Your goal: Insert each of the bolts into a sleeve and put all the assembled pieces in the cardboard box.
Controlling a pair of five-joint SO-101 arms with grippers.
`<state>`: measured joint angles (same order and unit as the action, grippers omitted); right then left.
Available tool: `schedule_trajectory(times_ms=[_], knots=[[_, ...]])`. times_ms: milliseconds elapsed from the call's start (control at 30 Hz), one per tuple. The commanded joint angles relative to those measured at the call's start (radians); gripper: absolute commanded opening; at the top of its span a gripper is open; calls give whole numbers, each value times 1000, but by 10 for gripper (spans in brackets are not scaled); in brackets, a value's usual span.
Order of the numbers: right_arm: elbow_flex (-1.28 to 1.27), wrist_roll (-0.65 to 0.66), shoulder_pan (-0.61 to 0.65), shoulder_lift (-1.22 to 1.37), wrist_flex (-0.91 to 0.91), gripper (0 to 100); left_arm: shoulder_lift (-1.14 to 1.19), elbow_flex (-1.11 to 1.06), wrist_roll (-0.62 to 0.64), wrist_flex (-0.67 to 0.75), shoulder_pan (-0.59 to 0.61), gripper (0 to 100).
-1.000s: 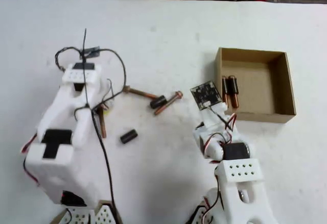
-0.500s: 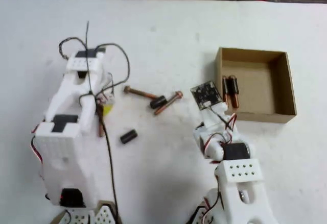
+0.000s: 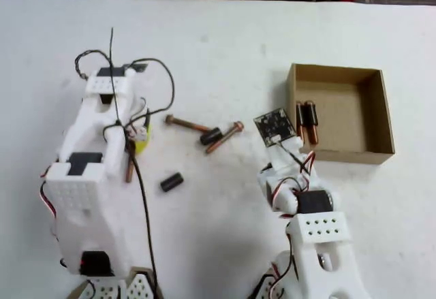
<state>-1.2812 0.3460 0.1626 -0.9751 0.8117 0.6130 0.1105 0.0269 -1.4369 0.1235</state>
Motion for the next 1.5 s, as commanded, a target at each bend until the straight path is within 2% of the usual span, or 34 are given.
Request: schedule_trajectory(times_ms=[0,133,333,467,1033,1200,1467], knots=[[11,0,-8,-25,-16,17,10,35,-15,49,54,20],[11,0,-8,-25,-16,17,-39,9,-17,52,54,20],[11,0,-8,-25,-16,17,-189,-210,-44,222,48,20],[11,0,-8,-25,-16,17,-234,-299,-64,276,48,20],[11,0,-8,-25,-16,17,-246,-313,-66,298,51,22],[11,0,-8,-25,-16,17,-240,-316,-66,298,54,106],[11,0,-8,-25,-16,17,-237,-316,-66,284,50,110]])
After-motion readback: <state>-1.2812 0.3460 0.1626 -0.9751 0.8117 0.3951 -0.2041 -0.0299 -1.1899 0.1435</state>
